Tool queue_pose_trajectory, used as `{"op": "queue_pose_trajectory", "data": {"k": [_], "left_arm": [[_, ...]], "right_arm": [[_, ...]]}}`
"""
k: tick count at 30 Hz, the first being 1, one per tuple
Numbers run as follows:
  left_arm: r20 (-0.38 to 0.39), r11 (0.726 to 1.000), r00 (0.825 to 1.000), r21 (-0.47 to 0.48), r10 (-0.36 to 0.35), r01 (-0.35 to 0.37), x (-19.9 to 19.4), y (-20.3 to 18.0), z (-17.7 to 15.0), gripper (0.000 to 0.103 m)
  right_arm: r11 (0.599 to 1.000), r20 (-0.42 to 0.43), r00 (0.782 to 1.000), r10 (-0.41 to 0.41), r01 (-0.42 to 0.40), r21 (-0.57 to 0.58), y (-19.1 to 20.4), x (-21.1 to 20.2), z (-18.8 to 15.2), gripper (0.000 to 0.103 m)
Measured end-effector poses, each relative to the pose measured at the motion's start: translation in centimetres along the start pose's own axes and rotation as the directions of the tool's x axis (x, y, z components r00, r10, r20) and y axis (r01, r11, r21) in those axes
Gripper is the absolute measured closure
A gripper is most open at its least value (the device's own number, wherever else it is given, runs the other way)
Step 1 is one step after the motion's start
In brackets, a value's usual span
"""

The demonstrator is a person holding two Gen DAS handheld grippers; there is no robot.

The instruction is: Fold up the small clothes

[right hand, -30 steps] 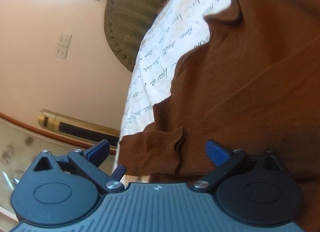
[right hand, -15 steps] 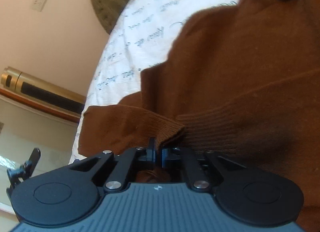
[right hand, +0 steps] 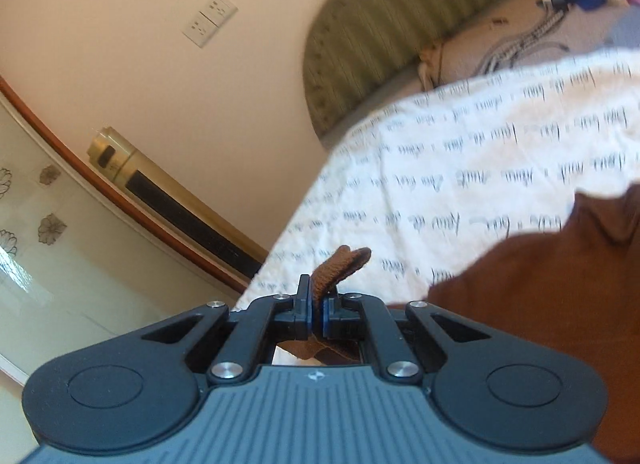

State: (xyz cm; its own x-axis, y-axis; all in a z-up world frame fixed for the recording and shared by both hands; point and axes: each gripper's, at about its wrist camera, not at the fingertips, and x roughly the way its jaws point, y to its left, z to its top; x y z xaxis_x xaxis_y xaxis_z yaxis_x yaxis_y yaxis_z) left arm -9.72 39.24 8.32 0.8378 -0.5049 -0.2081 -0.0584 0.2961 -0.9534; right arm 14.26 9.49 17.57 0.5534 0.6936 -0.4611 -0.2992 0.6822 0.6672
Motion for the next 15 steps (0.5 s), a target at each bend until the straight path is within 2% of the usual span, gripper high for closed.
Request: {"op": "queue_pose_trajectory", "data": {"k": [3, 8, 9, 11, 15], "left_arm": [[0.001, 0.996, 0.998, -0.063, -0.07, 0.07, 2.4, 0.6, -1.6, 0.001], [0.068, 0.976, 0.993, -0.189, -0.101, 0.112, 5.4, 3.1, -2.5, 0.001], [0.068, 0.973, 0.992, -0.198, -0.109, 0.121, 5.8, 3.5, -2.5, 0.001], [0.073, 0.976, 0.995, -0.2, -0.068, 0.081, 6.5, 4.0, -2.6, 0.001], [0.078, 0.987, 0.994, -0.14, -0.074, 0.084, 6.4, 4.0, -3.1, 0.001]], "right_arm": [[1.0, 0.024, 1.0, -0.004, 0.005, -0.031, 1.3, -1.6, 1.2, 0.099], [0.999, 0.087, 0.996, -0.009, 0.012, -0.039, 1.0, -5.5, 2.7, 0.099], [0.999, 0.099, 0.995, -0.014, 0.018, -0.045, 0.8, -6.3, 2.8, 0.099], [0.998, 0.122, 0.992, -0.031, 0.037, -0.045, 0.2, -7.9, 3.1, 0.099], [0.997, 0.157, 0.986, -0.057, 0.063, -0.033, -1.6, -10.7, 3.4, 0.099]]}}
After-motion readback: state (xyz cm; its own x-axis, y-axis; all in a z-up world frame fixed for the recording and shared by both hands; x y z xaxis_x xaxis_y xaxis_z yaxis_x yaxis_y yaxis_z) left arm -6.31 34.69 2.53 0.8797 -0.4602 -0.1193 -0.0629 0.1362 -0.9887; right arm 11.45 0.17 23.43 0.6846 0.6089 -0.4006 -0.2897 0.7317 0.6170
